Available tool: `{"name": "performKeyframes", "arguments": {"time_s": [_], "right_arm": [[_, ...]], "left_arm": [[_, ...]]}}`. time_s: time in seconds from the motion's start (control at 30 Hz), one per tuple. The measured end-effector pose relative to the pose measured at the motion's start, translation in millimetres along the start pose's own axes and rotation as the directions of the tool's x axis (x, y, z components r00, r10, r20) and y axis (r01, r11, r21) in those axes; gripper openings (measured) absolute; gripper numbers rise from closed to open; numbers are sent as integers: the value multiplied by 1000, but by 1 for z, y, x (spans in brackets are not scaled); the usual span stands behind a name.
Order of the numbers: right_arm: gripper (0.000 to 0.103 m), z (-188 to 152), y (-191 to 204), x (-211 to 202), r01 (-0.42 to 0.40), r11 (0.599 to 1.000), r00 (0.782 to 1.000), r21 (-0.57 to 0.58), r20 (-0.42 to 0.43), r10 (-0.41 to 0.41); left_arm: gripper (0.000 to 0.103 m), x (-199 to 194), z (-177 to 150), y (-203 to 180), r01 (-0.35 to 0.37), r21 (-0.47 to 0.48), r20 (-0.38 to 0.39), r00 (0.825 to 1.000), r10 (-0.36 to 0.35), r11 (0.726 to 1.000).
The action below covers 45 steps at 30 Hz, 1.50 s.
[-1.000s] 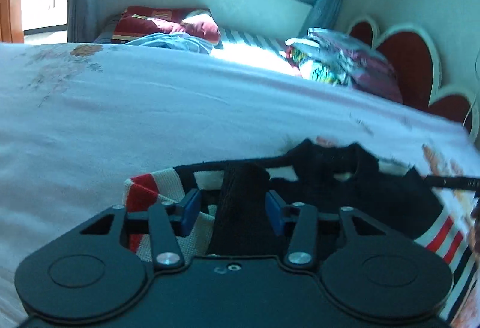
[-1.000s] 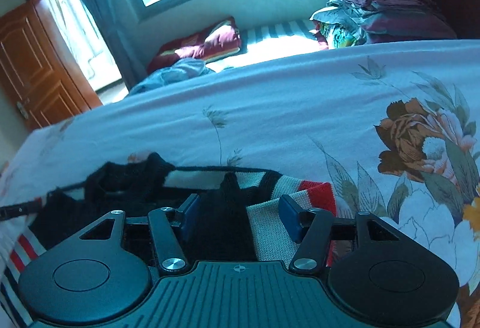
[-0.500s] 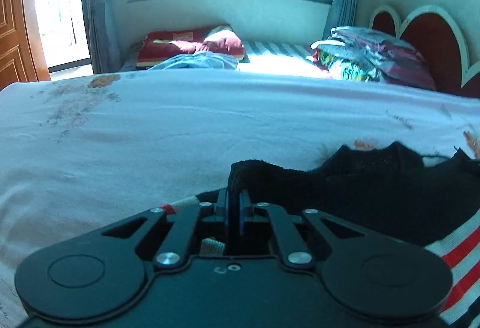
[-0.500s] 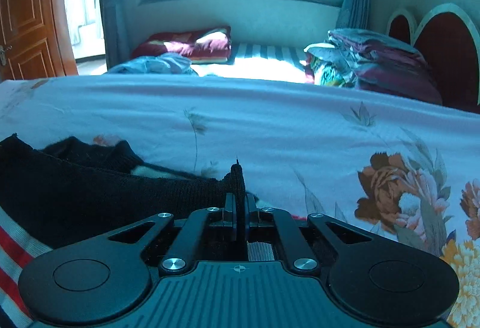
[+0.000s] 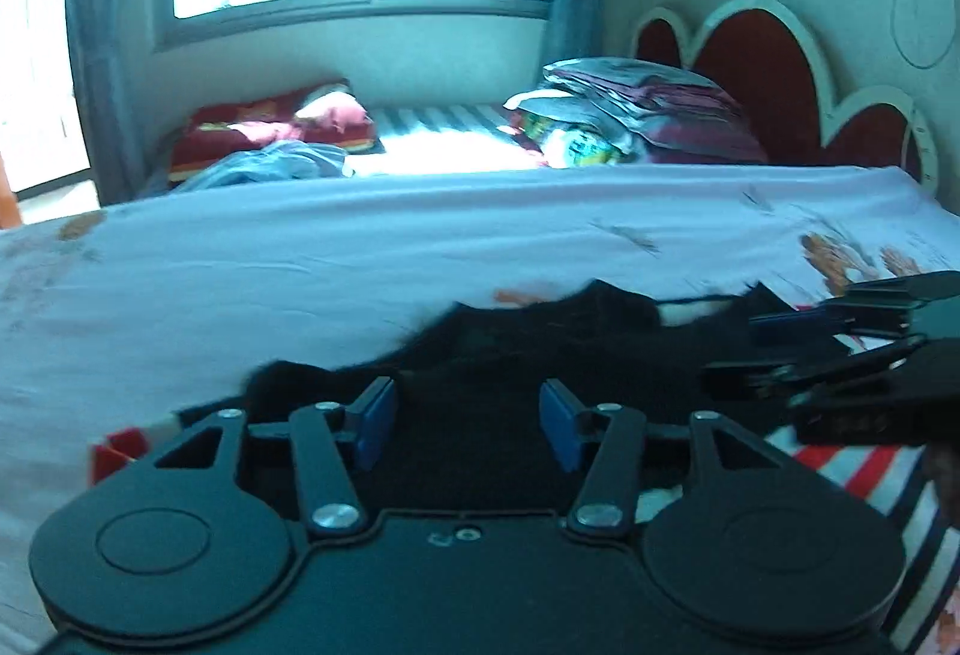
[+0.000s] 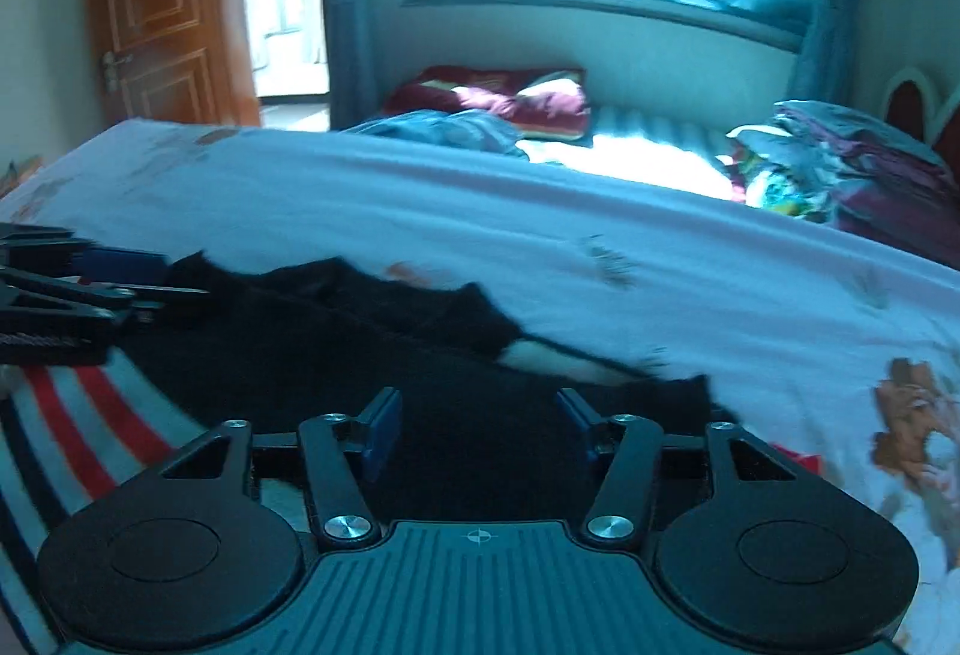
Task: Fold small clothes
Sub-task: 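Lower the hem onto the collar and open both tools, then move both tools to the folded edge of the sweater, fingers open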
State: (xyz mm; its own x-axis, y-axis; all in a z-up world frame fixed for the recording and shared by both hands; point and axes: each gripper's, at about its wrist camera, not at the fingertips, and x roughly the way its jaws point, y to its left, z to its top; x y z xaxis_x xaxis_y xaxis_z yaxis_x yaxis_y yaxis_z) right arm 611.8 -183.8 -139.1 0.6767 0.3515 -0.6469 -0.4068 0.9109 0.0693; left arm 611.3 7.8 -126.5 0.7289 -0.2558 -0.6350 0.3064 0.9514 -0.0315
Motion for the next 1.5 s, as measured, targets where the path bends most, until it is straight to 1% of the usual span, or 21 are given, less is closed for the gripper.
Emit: {"name": "performKeyframes", "arguments": {"time_s": [0.07, 0.13, 0.17, 0.2, 0.23, 0.3, 0.37, 0.43, 0.47, 0.53, 0.63, 0.7, 0.8, 0.9, 0.97, 1.07, 1.13, 1.2, 1.37, 1.43, 1.5], "right_arm": [[48, -4, 15, 12, -14, 998, 999, -56, -42, 12], [48, -9, 8, 15, 17, 998, 998, -65, -52, -20], [48, -12, -7, 12, 83, 996, 995, -43, -50, -86], [48, -16, -26, 8, 175, 985, 983, -10, -64, -175], [48, -22, -47, 4, 231, 973, 970, 26, -85, -228], [48, -30, -73, -5, 231, 971, 969, 59, -104, -224], [48, -27, -75, -11, 227, 973, 970, 48, -102, -221], [48, -21, -65, -24, 257, 965, 966, 48, -54, -254], [48, -20, -58, -33, 229, 971, 973, 63, -25, -228], [48, -18, -32, -47, 124, 990, 992, 73, 1, -124], [48, -26, 19, -47, 30, 1000, 999, -9, -16, -30], [48, -33, 39, -41, -3, 999, 999, -35, -42, 2], [48, -44, 44, -37, 23, 998, 997, -56, -71, -27], [48, -54, 19, -50, 92, 996, 992, -17, -83, -93], [49, -64, -3, -60, 111, 993, 989, 33, -102, -107], [52, -69, -12, -68, 105, 992, 989, 65, -108, -98], [52, -66, -6, -67, 122, 991, 987, 53, -108, -116], [52, -67, -5, -66, 134, 989, 986, 66, -108, -127], [52, -69, -4, -75, 144, 988, 985, 63, -101, -137], [52, -69, -9, -83, 156, 983, 985, 92, -81, -149], [52, -73, -22, -84, 173, 975, 981, 136, -109, -159]], "left_arm": [[51, 11, -7, -7, -4, 12, -45, 999, 4, 1000], [53, 13, -16, 3, -63, 26, -61, 996, 65, 998], [53, 11, -23, 19, -135, 29, -53, 989, 136, 990], [54, 9, -29, 35, -193, 16, -65, 979, 194, 981], [53, 6, -36, 55, -210, -10, -63, 976, 209, 978], [51, -2, -39, 77, -176, -44, -51, 983, 174, 983], [49, -7, -34, 77, -169, -31, -54, 984, 168, 985], [48, -16, -28, 66, -196, -22, -47, 980, 195, 980], [52, -25, -25, 54, -188, -11, -11, 982, 188, 982], [57, -38, -26, 28, -117, -8, 21, 993, 117, 993], [57, -36, -35, -19, -35, 52, -4, 999, 35, 998], [57, -31, -44, -38, -24, 81, -26, 999, 26, 996], [59, -25, -56, -33, -41, 63, -66, 997, 45, 997], [59, -39, -67, -6, -83, 30, -55, 995, 85, 996], [60, -51, -77, 17, -142, 6, -65, 988, 143, 990], [61, -63, -86, 42, -125, -53, -67, 990, 121, 991], [61, -65, -82, 37, -153, -16, -73, 986, 152, 988], [61, -64, -80, 32, -178, -15, -76, 981, 176, 984], [60, -66, -85, 30, -195, -46, -66, 979, 192, 980], [60, -70, -86, 29, -197, -36, -66, 979, 195, 980], [61, -72, -88, 30, -198, -22, -67, 978, 196, 980]]}}
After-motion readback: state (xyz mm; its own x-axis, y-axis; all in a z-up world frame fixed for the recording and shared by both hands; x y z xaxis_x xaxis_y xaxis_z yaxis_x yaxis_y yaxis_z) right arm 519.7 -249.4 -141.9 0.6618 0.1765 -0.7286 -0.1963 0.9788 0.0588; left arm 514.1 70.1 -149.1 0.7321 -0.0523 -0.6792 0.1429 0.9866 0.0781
